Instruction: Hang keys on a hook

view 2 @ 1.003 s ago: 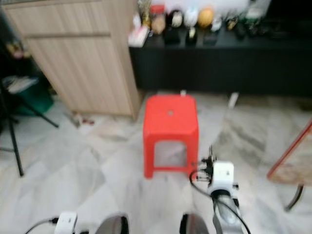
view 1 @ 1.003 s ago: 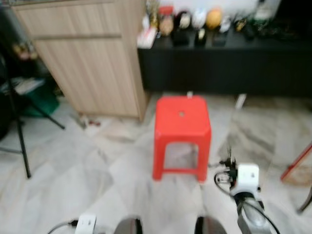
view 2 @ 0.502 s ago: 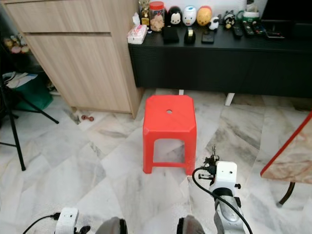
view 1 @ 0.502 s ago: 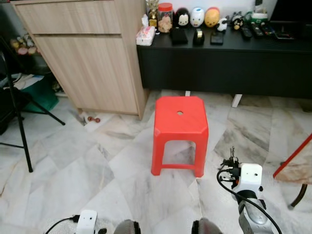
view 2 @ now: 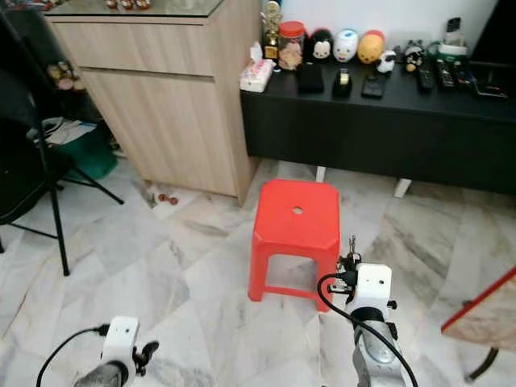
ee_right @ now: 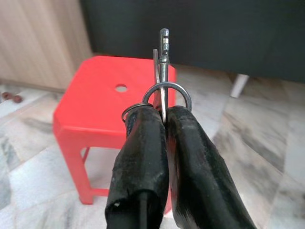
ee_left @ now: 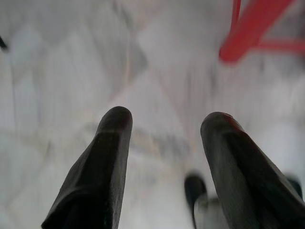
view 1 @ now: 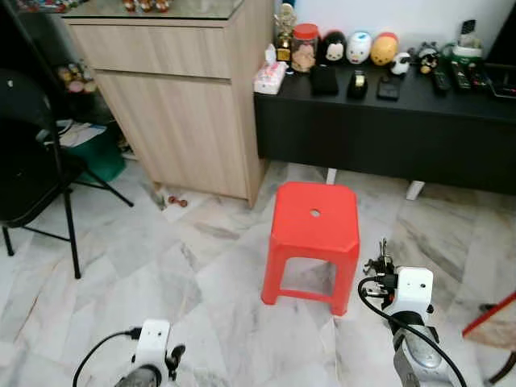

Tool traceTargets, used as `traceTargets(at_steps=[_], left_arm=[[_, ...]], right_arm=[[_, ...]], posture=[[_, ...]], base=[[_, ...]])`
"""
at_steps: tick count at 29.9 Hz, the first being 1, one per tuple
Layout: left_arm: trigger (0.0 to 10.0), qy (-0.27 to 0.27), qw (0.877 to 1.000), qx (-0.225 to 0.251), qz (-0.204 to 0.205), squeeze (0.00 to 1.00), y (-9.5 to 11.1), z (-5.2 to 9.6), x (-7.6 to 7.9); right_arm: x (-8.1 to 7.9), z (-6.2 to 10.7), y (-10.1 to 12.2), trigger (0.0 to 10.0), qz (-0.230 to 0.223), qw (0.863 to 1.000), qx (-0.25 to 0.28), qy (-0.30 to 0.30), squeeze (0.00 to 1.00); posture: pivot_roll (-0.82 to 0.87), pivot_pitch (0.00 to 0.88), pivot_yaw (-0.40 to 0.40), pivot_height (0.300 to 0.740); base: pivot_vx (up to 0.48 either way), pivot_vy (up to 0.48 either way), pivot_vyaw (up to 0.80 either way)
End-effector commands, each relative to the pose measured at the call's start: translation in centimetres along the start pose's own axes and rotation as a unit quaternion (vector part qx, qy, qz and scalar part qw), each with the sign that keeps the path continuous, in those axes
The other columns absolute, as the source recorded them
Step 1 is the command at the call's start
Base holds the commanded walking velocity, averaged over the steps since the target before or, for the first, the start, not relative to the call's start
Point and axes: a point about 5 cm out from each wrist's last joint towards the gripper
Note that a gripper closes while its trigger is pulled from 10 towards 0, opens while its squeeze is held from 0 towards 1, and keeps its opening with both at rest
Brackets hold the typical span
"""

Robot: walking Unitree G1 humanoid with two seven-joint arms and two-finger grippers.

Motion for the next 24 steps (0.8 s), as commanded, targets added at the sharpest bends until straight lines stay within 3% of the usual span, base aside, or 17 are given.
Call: traceTargets(at_steps=[1,6,7,8,9,12,15,16,19,21,22,23,24], left_arm=[[10.0,-0.009,0.999,0.034,-0.008,0.00,1.3,-0.2,0.2],[10.0,-0.032,0.994,0.104,-0.019,0.00,4.5,-0.8,0.9],[10.0,-0.044,0.990,0.135,-0.021,0.00,6.0,-0.9,1.1],[10.0,-0.044,0.990,0.135,-0.021,0.00,6.0,-0.9,1.1],[10.0,-0.063,0.982,0.175,-0.023,0.00,8.0,-1.0,1.3],[10.0,-0.102,0.969,0.220,-0.042,0.00,10.5,-0.8,1.9],[10.0,-0.143,0.955,0.253,-0.066,0.00,12.3,-0.5,2.7],[10.0,-0.168,0.945,0.269,-0.083,0.00,13.5,-0.1,3.2],[10.0,-0.221,0.927,0.285,-0.107,0.00,15.0,0.6,4.2],[10.0,-0.241,0.921,0.283,-0.119,0.00,15.2,0.8,4.6],[10.0,-0.285,0.905,0.279,-0.147,0.00,15.6,1.4,5.4],[10.0,-0.285,0.905,0.279,-0.147,0.00,15.6,1.4,5.4],[10.0,-0.321,0.890,0.271,-0.177,0.00,15.9,2.0,6.1]], right_arm=[[-0.1,0.0,-0.3,10.0,-0.004,1.000,-0.011,0.002,0.00],[-0.2,-0.2,-0.4,10.0,-0.002,0.999,-0.028,0.026,0.00],[-0.3,-0.3,-0.3,10.0,0.007,0.998,-0.034,0.054,0.00],[-0.3,-0.3,-0.3,10.0,0.007,0.998,-0.034,0.054,0.00],[-0.6,-0.5,-0.1,10.0,0.025,0.992,-0.049,0.111,0.00],[-0.5,-0.5,0.3,10.0,0.071,0.976,-0.066,0.193,0.00],[0.2,-0.7,1.3,10.0,0.104,0.965,-0.066,0.233,0.00],[0.9,-1.1,2.2,10.0,0.122,0.960,-0.060,0.245,0.00],[1.4,-1.6,4.0,10.0,0.151,0.948,-0.040,0.279,0.00],[1.3,-1.6,4.5,10.0,0.157,0.942,-0.038,0.294,0.00],[1.2,-1.6,5.2,10.0,0.175,0.926,-0.036,0.332,0.00],[1.2,-1.6,5.2,10.0,0.175,0.926,-0.036,0.332,0.00],[0.9,-1.4,5.8,10.0,0.194,0.906,-0.037,0.374,0.00]], posture=[[-0.01,0.042,0.042,0.740],[-0.01,0.037,0.044,0.740],[-0.01,0.039,0.043,0.740],[-0.01,0.039,0.043,0.740],[-0.01,0.045,0.042,0.740],[-0.01,0.047,0.038,0.740],[-0.01,0.047,0.036,0.740],[-0.01,0.044,0.032,0.740],[-0.01,0.043,0.031,0.740],[-0.01,0.043,0.030,0.740],[0.00,0.042,0.028,0.740],[0.00,0.042,0.028,0.740],[0.00,0.040,0.028,0.740]], base=[[0.000,0.000,0.00],[0.000,0.000,0.00],[0.000,0.000,0.00],[0.000,0.000,0.00],[0.000,0.000,0.00],[0.000,0.000,0.00],[0.000,0.000,0.00],[0.000,0.000,0.00],[0.000,0.000,0.00],[0.000,0.000,0.00],[0.000,0.000,0.00],[0.000,0.000,0.00],[0.000,0.000,0.00]])
Point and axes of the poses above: a point about 5 cm out from each wrist's last joint towards the gripper, its own z axis pointing back from the gripper into the wrist, its own y axis along the axis of the wrist's last joint, x = y × z, and after that the axes turned 7 degrees about z, right-handed
